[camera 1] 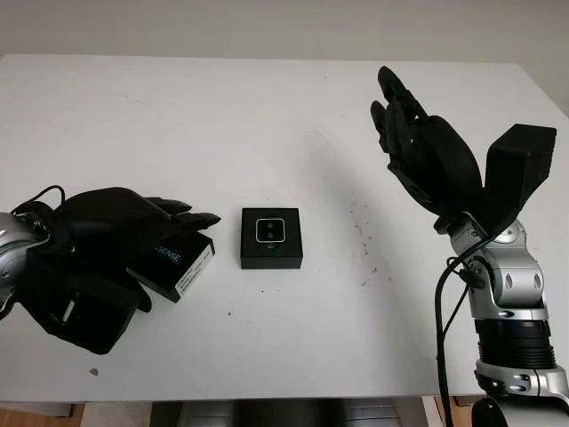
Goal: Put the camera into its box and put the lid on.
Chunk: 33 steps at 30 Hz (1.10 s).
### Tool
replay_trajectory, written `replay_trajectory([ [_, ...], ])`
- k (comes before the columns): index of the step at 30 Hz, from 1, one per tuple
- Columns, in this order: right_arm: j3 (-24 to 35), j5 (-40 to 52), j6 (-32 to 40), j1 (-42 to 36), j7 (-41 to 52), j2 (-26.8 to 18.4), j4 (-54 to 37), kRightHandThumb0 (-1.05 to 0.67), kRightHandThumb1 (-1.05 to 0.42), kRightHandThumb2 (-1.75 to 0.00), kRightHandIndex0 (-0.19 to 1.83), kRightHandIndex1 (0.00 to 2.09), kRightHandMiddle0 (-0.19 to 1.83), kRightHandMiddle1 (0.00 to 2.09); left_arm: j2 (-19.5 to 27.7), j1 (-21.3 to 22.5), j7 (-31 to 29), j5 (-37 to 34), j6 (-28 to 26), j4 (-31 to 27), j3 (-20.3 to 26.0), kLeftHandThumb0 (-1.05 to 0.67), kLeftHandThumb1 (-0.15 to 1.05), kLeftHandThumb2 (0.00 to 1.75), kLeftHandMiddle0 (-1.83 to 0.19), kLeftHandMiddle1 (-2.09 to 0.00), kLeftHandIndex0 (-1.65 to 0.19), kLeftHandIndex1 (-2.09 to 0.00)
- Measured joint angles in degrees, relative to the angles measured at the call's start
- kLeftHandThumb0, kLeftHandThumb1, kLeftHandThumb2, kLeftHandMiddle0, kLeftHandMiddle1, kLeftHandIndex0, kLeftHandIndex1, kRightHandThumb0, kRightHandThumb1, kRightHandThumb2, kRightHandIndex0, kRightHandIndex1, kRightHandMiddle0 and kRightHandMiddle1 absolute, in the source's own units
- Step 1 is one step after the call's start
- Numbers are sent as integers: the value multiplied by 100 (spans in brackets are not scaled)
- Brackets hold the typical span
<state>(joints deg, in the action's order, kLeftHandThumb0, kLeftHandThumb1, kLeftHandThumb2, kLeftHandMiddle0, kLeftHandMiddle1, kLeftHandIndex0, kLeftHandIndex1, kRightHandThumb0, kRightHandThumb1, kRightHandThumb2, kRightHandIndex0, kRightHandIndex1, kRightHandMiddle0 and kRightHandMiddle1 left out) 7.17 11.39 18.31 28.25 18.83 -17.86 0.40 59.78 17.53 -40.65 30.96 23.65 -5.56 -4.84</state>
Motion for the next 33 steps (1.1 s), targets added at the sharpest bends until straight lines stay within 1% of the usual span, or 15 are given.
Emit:
replay_trajectory([
  [4,0,-1,-2,-2,9,-1,-5,-73,-105,-70,-15,6,-14,6,-1,0,184,166,137,39,-15,-68,88,6,-21,-8,-12,-9],
  [10,-1,-5,0,-6,-12,-1,-30,-75,-105,-66,-14,6,-12,6,-25,-62,656,295,289,85,-6,-50,88,6,-38,-15,-30,-18],
  [11,-1,-4,0,-6,-12,-1,-31,-76,-105,-65,-13,6,-12,6,-25,-72,777,349,352,107,-6,-47,89,6,-40,-27,-35,-22],
  [12,-1,0,0,-6,-12,-1,-33,-76,-105,-65,-13,6,-12,7,-25,-82,919,451,412,138,-5,-46,91,6,-24,-75,-37,-32],
  [13,-1,2,0,-7,-11,-1,-36,-76,-105,-65,-13,6,-12,6,-25,-95,1042,551,434,143,-2,-46,92,6,-3,-133,-22,-78],
  [14,-2,3,0,-9,-9,-1,-39,-76,-105,-65,-13,6,-12,6,-25,-105,1152,669,435,140,5,-47,93,5,8,-170,-5,-125],
  [15,-3,2,0,-10,-8,-1,-48,-76,-105,-66,-13,6,-12,6,-25,-114,1239,768,423,133,20,-48,94,6,12,-193,7,-163],
  [16,-4,-2,0,-13,-2,-1,-62,-76,-105,-66,-13,6,-12,6,-26,-126,1363,879,424,131,33,-49,95,6,8,-201,11,-186],
  [18,-12,-10,0,-24,21,-5,-90,-76,-105,-67,-14,6,-13,6,-42,-155,1641,1057,453,129,43,-51,100,10,1,-207,12,-203],
  [19,-17,-14,2,-37,29,-8,-107,-76,-105,-67,-14,6,-13,6,-49,-160,1782,1168,477,130,46,-53,103,20,-5,-209,9,-207],
  [21,-19,-18,30,-46,26,-9,-119,-76,-105,-66,-13,6,-11,7,-58,-172,2000,1411,482,131,45,-54,104,34,-14,-209,3,-209],
  [25,-19,-23,27,-52,-9,-8,-122,-75,-105,-64,-11,7,-9,8,-93,-195,2227,1708,413,117,44,-51,105,41,-27,-209,-8,-209],
  [28,-16,-21,27,-68,-68,-5,-131,-75,-105,-64,-10,7,-9,8,-233,-250,1983,1345,89,83,77,-48,105,40,-34,-209,-9,-209],
  [32,-17,-40,-30,-85,-83,-4,-134,-74,-105,-65,-10,7,-9,8,-470,-353,1460,774,-571,-135,197,-45,105,39,-34,-209,-12,-209],
  [33,-18,-62,-68,-91,-85,-4,-133,-74,-105,-65,-9,7,-9,8,-546,-378,1303,628,-812,-239,232,-44,105,38,-39,-209,-15,-209],
])
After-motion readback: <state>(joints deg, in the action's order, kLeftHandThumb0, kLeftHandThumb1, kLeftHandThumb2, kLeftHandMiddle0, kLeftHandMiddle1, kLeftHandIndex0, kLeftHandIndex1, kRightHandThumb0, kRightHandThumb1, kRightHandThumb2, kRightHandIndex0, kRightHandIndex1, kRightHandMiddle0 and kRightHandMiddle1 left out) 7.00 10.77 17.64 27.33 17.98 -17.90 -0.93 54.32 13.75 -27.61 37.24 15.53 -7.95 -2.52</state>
